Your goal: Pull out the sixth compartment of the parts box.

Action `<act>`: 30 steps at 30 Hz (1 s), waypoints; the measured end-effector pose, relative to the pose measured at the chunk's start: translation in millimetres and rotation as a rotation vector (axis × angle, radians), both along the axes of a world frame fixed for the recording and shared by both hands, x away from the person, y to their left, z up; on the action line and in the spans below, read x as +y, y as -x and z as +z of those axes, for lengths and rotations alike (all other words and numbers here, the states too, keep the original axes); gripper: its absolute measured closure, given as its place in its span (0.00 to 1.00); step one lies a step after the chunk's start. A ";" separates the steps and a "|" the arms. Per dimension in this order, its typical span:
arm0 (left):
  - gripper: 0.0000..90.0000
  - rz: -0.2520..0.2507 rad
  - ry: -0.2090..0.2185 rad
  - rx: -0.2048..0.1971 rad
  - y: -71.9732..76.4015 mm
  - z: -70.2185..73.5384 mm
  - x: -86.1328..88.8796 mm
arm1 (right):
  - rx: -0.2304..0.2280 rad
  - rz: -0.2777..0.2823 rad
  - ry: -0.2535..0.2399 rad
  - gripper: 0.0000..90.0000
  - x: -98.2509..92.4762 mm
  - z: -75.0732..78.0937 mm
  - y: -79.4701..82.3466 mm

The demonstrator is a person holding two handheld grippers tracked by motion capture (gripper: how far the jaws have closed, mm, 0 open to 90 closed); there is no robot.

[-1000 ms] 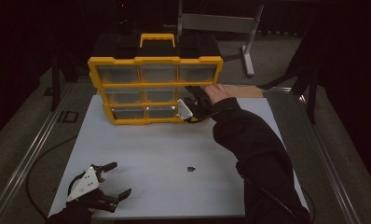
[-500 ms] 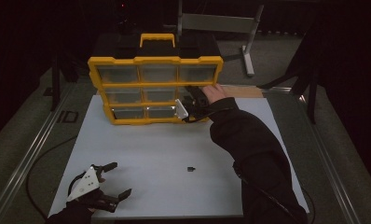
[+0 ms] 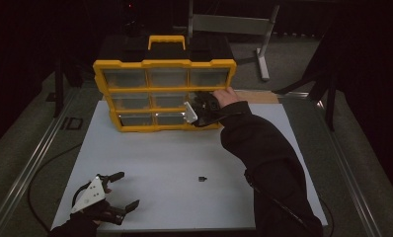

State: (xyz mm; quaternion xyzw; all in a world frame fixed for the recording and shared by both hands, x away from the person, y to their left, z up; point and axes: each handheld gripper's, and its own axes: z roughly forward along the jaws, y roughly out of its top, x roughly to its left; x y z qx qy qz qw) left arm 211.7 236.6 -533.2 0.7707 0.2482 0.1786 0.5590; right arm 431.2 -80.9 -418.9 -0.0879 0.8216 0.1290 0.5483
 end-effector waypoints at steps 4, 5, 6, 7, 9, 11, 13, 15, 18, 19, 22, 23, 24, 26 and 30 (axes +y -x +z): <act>0.00 0.000 0.000 0.000 -0.1 -0.1 -0.1 | -0.002 0.004 -0.002 0.85 -0.2 1.3 0.9; 0.00 0.000 0.001 0.001 -0.1 -0.1 0.0 | 0.008 0.004 0.000 0.85 -0.3 3.7 1.4; 0.00 0.001 0.001 0.000 -0.3 -0.1 0.1 | 0.008 0.002 0.009 0.85 0.3 4.0 1.8; 0.00 0.001 0.001 0.001 -0.5 -0.2 0.1 | 0.008 0.002 0.009 0.85 0.3 4.0 1.8; 0.00 0.001 0.000 0.001 -0.5 -0.3 0.0 | 0.001 0.004 0.012 0.85 0.6 3.9 1.9; 0.00 0.000 0.000 0.001 -0.5 -0.3 0.1 | 0.010 0.013 0.007 0.85 -0.8 4.9 3.3; 0.00 0.000 -0.001 0.001 -0.6 -0.3 0.0 | 0.018 0.015 0.008 0.85 -0.9 6.2 5.1; 0.00 0.000 -0.004 0.001 -0.6 -0.3 -0.1 | 0.029 0.019 0.007 0.85 -1.5 7.3 7.0; 0.00 0.000 -0.004 0.002 -0.7 -0.5 -0.2 | 0.055 0.032 -0.002 0.85 -3.5 7.5 11.1; 0.00 0.001 -0.004 0.003 -0.9 -0.5 -0.1 | 0.050 0.036 0.012 0.85 -4.3 8.0 12.8; 0.00 0.002 -0.004 0.004 -1.0 -0.7 -0.2 | 0.060 0.057 0.018 0.85 -7.8 9.7 18.6; 0.00 0.003 -0.003 0.005 -0.9 -0.8 -0.4 | 0.061 0.064 0.012 0.85 -8.8 9.6 20.1; 0.00 0.002 -0.003 0.005 -0.9 -0.8 -0.5 | 0.061 0.067 0.017 0.85 -10.0 10.1 21.6; 0.00 0.003 -0.004 0.005 -1.0 -0.8 -0.7 | 0.061 0.074 0.015 0.85 -11.5 9.6 24.1; 0.00 0.004 -0.004 0.006 -1.1 -0.9 -0.7 | 0.067 0.097 0.015 0.85 -12.9 10.7 27.8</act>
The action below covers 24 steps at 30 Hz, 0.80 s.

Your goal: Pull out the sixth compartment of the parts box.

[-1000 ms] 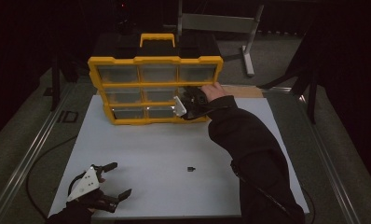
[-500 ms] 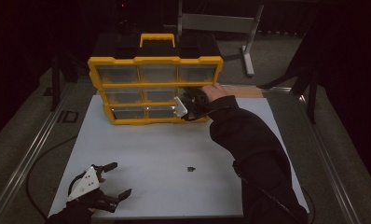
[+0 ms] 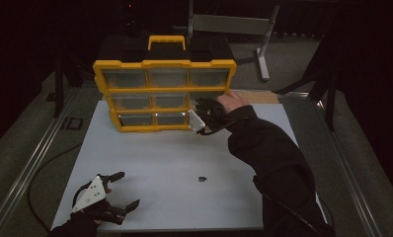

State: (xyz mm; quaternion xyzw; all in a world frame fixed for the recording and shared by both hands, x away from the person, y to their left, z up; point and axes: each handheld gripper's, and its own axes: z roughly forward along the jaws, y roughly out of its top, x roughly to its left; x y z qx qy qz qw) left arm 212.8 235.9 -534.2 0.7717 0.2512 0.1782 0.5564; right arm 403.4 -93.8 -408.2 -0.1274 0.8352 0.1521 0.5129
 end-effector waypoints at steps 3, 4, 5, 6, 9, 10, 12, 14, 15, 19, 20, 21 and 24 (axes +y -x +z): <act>0.00 0.000 0.001 0.001 0.1 0.0 0.0 | 0.007 0.007 -0.003 0.85 -0.8 2.4 3.5; 0.00 -0.001 -0.001 0.000 0.1 0.1 0.1 | 0.005 0.008 -0.006 0.85 -1.1 2.6 4.5; 0.00 -0.001 -0.001 0.000 0.2 0.1 0.1 | 0.005 0.013 -0.006 0.85 -1.5 3.2 5.3; 0.00 -0.001 -0.001 0.000 0.2 0.1 0.1 | 0.004 0.015 -0.005 0.85 -1.8 3.1 6.2; 0.00 -0.001 0.000 0.000 0.3 0.1 0.1 | 0.006 0.023 -0.007 0.85 -2.8 3.2 9.1; 0.00 -0.002 0.000 -0.001 0.3 0.2 0.2 | 0.010 0.025 -0.008 0.85 -3.3 3.1 10.2; 0.00 -0.001 0.000 -0.001 0.5 0.4 0.2 | 0.013 0.028 -0.003 0.85 -3.7 1.5 12.5; 0.00 -0.001 -0.001 -0.001 0.5 0.3 0.2 | 0.010 0.027 -0.007 0.85 -3.9 0.5 13.6; 0.00 -0.001 -0.002 -0.001 0.4 0.3 0.2 | 0.014 0.028 -0.010 0.85 -4.5 0.7 14.4; 0.00 0.000 -0.002 0.000 0.3 0.1 0.0 | 0.015 0.037 -0.017 0.85 -6.9 0.3 18.7; 0.00 0.000 -0.001 0.000 0.3 0.1 0.0 | 0.023 0.041 -0.021 0.85 -7.4 0.9 21.0; 0.00 0.000 -0.001 0.000 0.3 0.1 0.0 | 0.023 0.041 -0.021 0.85 -7.4 0.9 21.0; 0.00 -0.002 -0.004 -0.002 0.4 0.3 0.0 | 0.031 0.051 -0.020 0.84 -7.9 2.5 25.5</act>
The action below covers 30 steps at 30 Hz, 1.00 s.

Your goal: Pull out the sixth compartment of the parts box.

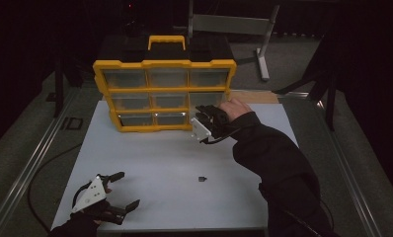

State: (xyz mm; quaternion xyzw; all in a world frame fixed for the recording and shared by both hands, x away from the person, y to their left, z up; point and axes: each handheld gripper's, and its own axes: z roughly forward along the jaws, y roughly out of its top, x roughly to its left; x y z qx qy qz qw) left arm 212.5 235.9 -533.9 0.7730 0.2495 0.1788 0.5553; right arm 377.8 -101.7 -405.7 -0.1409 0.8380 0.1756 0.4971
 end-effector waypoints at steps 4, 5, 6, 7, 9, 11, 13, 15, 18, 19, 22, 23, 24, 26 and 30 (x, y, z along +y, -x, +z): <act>0.00 0.002 0.002 -0.001 0.1 -0.1 0.0 | 0.005 0.006 0.007 0.84 -0.7 0.9 4.0; 0.00 0.002 0.002 -0.001 0.0 -0.1 0.0 | 0.005 0.006 0.007 0.84 -0.7 0.9 4.0; 0.00 0.001 0.001 -0.001 0.0 -0.1 0.0 | 0.002 0.010 0.011 0.84 -0.7 1.2 4.5; 0.00 0.001 0.000 0.000 0.0 -0.1 -0.1 | 0.003 0.013 0.009 0.84 -1.2 1.2 5.4; 0.00 0.002 0.001 0.000 -0.1 -0.2 -0.1 | 0.008 0.019 0.006 0.84 -2.3 0.7 7.6; 0.00 0.002 0.000 -0.002 -0.1 -0.1 -0.1 | 0.008 0.017 0.005 0.84 -2.6 0.8 8.8; 0.00 0.002 0.000 -0.002 0.0 -0.1 -0.3 | 0.016 0.022 0.002 0.84 -2.8 0.5 10.9; 0.00 0.002 -0.002 -0.002 0.1 -0.1 -0.5 | 0.023 0.021 0.005 0.84 -3.7 0.1 13.0; 0.00 0.002 -0.002 -0.002 0.1 -0.1 -0.4 | 0.023 0.026 0.008 0.84 -4.5 -1.7 14.8; 0.00 0.003 -0.003 -0.002 0.1 -0.1 -0.3 | 0.023 0.026 0.008 0.84 -4.5 -1.7 14.8; 0.00 0.003 -0.002 0.002 0.1 -0.4 -0.5 | 0.024 0.023 0.002 0.84 -4.8 -2.2 14.9; 0.00 0.003 -0.002 0.000 0.1 -0.3 -0.5 | 0.022 0.024 0.002 0.84 -4.8 -2.3 14.8; 0.00 0.003 -0.003 -0.001 0.0 -0.2 -0.4 | 0.022 0.026 0.000 0.84 -4.8 -2.6 14.8; 0.00 0.004 -0.001 0.002 0.1 -0.4 -0.4 | 0.022 0.025 -0.002 0.84 -4.7 -2.3 14.5; 0.00 0.003 -0.002 0.003 0.2 -0.4 -0.6 | 0.019 0.031 -0.024 0.84 -4.9 -4.2 12.7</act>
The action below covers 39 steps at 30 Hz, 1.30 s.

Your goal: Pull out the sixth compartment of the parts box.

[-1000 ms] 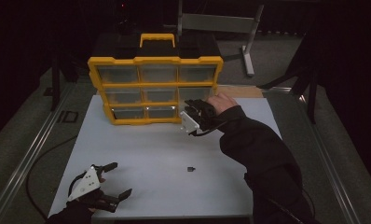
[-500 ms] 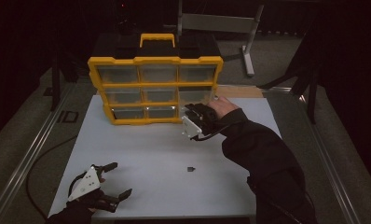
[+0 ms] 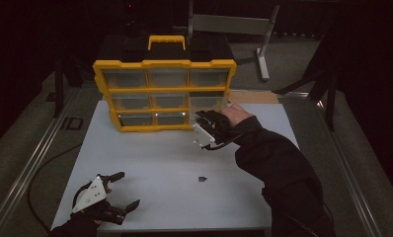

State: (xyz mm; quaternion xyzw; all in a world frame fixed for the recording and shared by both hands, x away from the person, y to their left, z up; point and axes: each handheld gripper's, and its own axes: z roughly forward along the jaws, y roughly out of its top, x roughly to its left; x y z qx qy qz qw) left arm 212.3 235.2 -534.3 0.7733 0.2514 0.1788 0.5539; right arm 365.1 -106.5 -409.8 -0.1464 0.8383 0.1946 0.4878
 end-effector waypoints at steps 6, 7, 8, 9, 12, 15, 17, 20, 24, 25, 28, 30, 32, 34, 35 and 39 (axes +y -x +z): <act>0.00 -0.001 0.000 -0.001 0.0 0.1 0.1 | -0.006 0.005 -0.005 0.84 1.7 -0.9 -1.9; 0.00 -0.001 0.000 0.000 0.0 0.0 0.2 | -0.009 0.010 -0.003 0.84 1.4 -0.5 -2.5; 0.00 -0.001 0.001 0.001 -0.1 0.1 0.2 | -0.009 0.012 0.000 0.84 1.1 -0.3 -2.4; 0.00 -0.001 0.001 0.000 -0.1 0.1 0.3 | -0.010 0.015 0.005 0.83 0.9 -0.2 -2.4; 0.00 -0.002 0.001 -0.001 0.0 0.1 0.3 | -0.006 0.018 -0.003 0.84 0.4 -0.5 -2.9; 0.00 -0.005 0.003 0.003 0.1 0.0 0.0 | -0.004 0.022 -0.005 0.83 -0.4 -0.3 -3.4; 0.00 -0.005 0.003 0.003 0.0 -0.1 0.1 | -0.007 0.022 0.000 0.83 -0.4 -0.3 -3.0; 0.00 -0.005 0.003 0.004 0.0 -0.1 0.1 | -0.005 0.014 -0.006 0.82 -0.1 -0.3 -3.1; 0.00 -0.008 0.002 0.005 -0.1 -0.3 -0.3 | -0.009 -0.027 0.042 0.52 1.4 -4.8 -4.7; 0.00 -0.009 0.000 0.005 -0.1 -0.3 -0.2 | -0.007 -0.036 0.034 0.47 1.1 -5.6 -4.9; 0.00 -0.008 0.001 0.005 -0.3 -0.4 -0.2 | -0.010 -0.065 -0.009 0.34 -0.4 -4.2 -5.2; 0.00 -0.010 -0.002 0.005 -0.2 -0.3 -0.2 | -0.008 -0.085 -0.043 0.26 -0.6 -2.9 -5.3; 0.00 -0.012 -0.005 0.003 -0.3 -0.3 -0.2 | -0.003 -0.091 -0.052 0.24 -0.6 -1.9 -5.4; 0.00 -0.014 -0.007 0.002 -0.4 -0.4 -0.6 | 0.011 -0.135 -0.090 0.15 0.5 0.5 -5.3; 0.00 -0.014 -0.007 0.003 -0.5 -0.4 -0.5 | 0.017 -0.148 -0.108 0.15 0.7 1.6 -4.8; 0.00 -0.013 -0.006 0.002 -0.3 -0.3 -0.4 | 0.058 -0.191 -0.194 0.11 0.2 5.7 -3.9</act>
